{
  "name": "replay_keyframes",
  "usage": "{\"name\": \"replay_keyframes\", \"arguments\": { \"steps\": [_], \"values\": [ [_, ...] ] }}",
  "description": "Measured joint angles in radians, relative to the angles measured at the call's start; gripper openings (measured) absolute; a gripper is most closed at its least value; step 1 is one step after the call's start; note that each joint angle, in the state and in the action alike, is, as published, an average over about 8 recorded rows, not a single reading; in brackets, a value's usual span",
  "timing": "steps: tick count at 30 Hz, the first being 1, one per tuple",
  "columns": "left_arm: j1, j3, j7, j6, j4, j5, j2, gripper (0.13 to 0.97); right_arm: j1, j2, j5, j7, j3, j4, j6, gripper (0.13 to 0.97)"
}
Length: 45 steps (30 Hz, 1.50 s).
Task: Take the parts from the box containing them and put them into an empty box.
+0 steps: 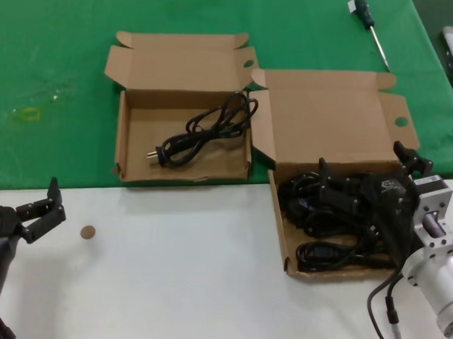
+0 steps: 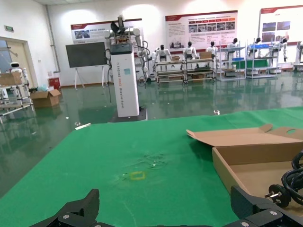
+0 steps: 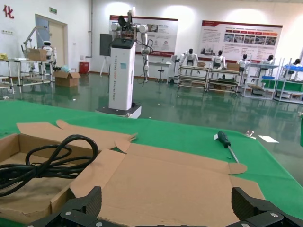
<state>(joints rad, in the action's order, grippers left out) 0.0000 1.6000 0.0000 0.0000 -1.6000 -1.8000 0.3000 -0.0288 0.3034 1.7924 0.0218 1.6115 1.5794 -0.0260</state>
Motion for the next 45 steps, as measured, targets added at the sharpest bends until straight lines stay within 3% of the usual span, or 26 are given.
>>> {"name": "replay_keyframes", "arguments": {
  "steps": [45],
  "values": [
    [0.000,0.000,0.000,0.000,0.000,0.000,0.000,0.966,0.000,0.000,0.000,0.000,0.000,0.000,0.000,0.966]
  ]
}}
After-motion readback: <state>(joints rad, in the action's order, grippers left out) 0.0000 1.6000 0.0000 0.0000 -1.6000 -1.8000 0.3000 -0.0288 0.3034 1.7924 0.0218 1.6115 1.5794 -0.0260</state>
